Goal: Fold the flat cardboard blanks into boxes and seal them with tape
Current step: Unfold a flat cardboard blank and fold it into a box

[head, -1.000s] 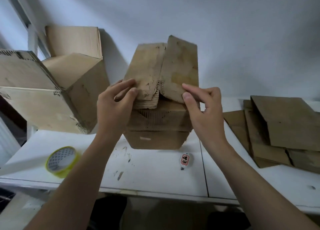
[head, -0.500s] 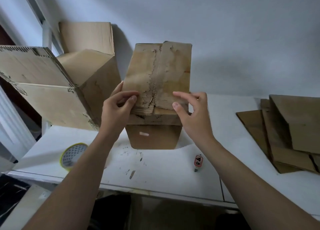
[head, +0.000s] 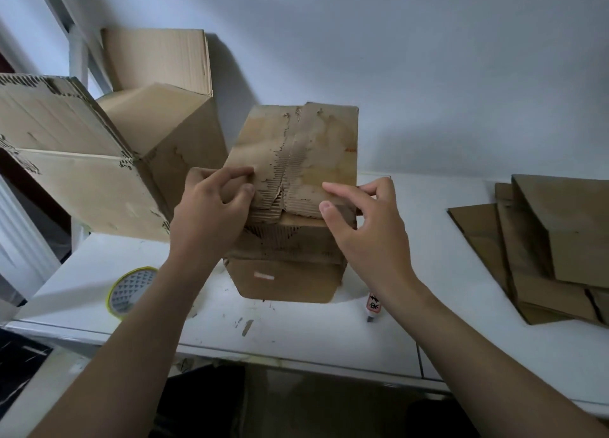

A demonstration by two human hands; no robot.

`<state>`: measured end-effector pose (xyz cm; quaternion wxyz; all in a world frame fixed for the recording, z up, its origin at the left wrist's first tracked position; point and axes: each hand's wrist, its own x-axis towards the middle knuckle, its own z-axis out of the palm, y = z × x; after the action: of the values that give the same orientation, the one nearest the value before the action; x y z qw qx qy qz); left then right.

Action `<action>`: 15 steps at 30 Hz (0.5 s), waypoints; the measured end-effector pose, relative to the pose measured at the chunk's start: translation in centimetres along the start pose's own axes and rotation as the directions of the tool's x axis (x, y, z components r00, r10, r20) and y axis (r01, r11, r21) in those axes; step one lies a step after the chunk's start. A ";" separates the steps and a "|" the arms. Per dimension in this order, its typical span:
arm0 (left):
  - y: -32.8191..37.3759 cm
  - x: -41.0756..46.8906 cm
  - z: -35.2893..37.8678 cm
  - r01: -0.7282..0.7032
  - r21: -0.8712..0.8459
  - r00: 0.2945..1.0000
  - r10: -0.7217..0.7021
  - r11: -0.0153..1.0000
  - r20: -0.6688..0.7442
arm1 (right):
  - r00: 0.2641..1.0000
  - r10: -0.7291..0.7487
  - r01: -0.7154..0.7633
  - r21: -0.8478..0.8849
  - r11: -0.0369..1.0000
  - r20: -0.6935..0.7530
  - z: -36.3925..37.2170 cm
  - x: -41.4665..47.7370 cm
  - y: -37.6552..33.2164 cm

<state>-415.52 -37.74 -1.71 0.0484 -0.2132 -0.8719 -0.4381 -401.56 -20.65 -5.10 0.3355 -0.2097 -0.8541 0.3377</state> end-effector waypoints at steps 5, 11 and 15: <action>1.0 -1.1 -1.0 -0.037 0.069 0.999 0.039 0.997 -0.027 | 1.000 -0.024 0.023 -0.053 0.998 -0.015 -1.4 -0.8 -1.4; 0.8 -0.7 -0.8 -0.048 0.121 0.997 0.054 0.992 -0.053 | 1.000 -0.029 0.029 -0.091 0.995 0.000 -1.1 -0.9 -1.6; -0.6 -0.1 0.7 -0.031 0.082 0.997 0.036 0.996 -0.069 | 0.999 -0.036 0.036 0.006 0.999 0.020 0.5 -0.6 -0.3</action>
<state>-415.56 -37.53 -2.61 0.0950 -0.2101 -0.8831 -0.4086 -401.57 -21.41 -5.37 0.3335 -0.1900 -0.8600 0.3363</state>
